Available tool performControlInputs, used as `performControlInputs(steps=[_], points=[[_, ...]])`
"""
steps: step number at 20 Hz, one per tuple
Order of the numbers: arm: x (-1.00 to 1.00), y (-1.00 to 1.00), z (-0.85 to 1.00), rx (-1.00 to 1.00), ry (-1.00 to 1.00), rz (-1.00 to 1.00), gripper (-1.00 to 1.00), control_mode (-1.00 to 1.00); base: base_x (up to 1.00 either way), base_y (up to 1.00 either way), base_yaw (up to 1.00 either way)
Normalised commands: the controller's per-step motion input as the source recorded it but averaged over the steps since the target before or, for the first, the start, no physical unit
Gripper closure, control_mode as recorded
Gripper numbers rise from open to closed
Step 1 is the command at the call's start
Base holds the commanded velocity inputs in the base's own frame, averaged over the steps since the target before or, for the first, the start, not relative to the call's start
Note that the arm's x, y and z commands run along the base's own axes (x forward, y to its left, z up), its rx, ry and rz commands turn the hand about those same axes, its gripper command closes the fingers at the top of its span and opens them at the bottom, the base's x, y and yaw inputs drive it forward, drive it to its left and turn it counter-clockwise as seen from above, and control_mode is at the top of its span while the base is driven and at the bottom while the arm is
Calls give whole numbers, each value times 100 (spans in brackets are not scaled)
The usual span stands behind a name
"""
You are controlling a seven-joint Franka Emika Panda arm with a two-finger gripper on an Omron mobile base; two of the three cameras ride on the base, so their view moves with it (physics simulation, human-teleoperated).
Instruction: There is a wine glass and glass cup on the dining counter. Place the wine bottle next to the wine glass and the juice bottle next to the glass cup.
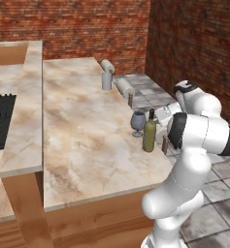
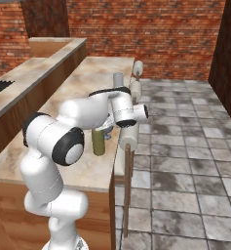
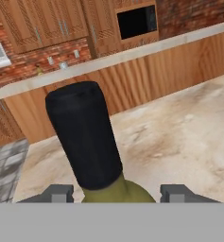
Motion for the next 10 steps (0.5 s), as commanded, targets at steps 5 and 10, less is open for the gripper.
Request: performControlInputs(steps=[5,10], points=[[0,-2,-26,0,0,1,100,-100,0,0,0],[2,-3,-17,0,-1,3,100,-100,0,0,0]])
